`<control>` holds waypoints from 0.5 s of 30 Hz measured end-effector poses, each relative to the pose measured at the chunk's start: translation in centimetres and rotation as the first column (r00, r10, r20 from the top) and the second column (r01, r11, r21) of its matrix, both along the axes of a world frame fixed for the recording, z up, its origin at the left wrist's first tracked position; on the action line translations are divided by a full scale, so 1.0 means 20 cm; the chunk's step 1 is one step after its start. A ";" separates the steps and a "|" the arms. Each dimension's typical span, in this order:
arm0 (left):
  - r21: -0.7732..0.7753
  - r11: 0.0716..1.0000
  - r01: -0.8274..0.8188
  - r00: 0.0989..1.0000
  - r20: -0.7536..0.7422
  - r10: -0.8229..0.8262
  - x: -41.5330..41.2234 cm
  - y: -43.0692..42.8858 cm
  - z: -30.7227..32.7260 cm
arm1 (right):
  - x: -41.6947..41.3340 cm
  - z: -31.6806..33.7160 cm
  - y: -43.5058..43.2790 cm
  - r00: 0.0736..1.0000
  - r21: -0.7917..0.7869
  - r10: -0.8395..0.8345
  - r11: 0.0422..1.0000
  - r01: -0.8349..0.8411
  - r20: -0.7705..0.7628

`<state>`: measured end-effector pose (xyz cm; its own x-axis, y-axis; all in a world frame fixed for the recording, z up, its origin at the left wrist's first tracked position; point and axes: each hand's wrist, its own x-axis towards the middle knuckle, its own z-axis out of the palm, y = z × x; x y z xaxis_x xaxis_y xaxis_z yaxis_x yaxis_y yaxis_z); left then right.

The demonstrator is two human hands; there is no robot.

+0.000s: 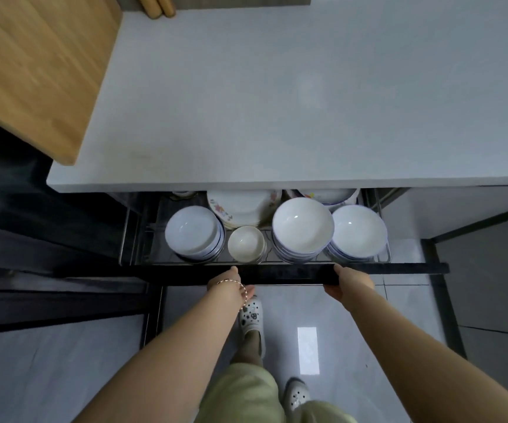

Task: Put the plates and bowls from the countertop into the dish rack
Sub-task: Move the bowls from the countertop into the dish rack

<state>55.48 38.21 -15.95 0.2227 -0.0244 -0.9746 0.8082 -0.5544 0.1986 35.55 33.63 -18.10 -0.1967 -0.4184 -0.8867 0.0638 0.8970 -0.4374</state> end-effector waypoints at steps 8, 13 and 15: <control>-0.143 0.990 0.006 0.979 -0.199 -0.035 0.19 -0.27 0.01 | 0.17 0.04 -0.30 0.988 0.013 -0.150 0.989 0.150 0.032; -0.211 0.972 -0.099 0.979 -0.196 0.057 0.21 -0.43 0.02 | 0.19 0.04 -0.48 0.977 0.005 -0.189 0.982 0.189 0.100; -0.233 0.964 -0.124 0.978 -0.195 0.079 0.21 -0.47 0.02 | 0.19 0.04 -0.53 0.964 0.000 -0.204 0.978 0.207 0.171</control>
<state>59.77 28.84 -15.60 0.0558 -0.2518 -0.9662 0.8926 -0.4210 0.1612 39.42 22.98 -17.23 -0.1281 -0.4006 -0.9073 0.3203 0.8491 -0.4201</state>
